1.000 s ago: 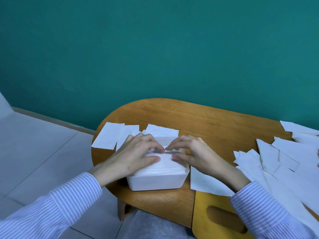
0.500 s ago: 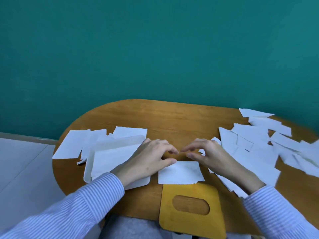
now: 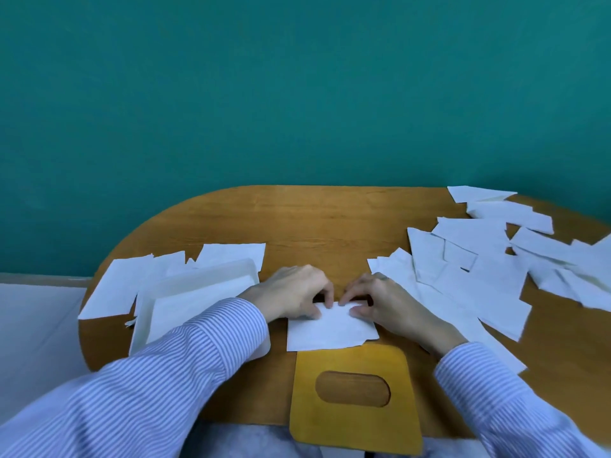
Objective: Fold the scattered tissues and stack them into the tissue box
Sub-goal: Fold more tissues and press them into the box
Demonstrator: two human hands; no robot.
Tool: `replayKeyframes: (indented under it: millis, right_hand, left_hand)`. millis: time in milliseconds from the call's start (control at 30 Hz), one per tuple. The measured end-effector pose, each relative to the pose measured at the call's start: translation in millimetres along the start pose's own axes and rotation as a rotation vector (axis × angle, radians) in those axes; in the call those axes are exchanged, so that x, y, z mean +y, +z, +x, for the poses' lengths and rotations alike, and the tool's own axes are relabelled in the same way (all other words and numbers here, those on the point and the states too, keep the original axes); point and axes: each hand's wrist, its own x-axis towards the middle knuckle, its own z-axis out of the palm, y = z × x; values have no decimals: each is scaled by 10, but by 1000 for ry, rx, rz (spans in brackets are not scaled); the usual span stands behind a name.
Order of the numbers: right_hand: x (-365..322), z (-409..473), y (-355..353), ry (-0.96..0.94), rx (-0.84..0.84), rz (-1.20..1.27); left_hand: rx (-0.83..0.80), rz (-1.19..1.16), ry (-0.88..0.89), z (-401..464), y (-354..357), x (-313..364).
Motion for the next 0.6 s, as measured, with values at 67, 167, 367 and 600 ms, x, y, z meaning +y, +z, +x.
replayKeyframes:
  millis: [67,167,367,600]
  right_hand:
    - [20,2,35,1,-9,-11]
    - [42,14,55,4,-5,-2]
    - [23,-19,43,-10,-3,65]
    - [27,-59,-8,14,-46,112]
  left_hand:
    - [-23,-10,17,29,16,-6]
    - [-50,-25,27,48,23,-5]
    - [-115,-105,57,69,36,-21]
    - [-136,-147,24,113,21,-45]
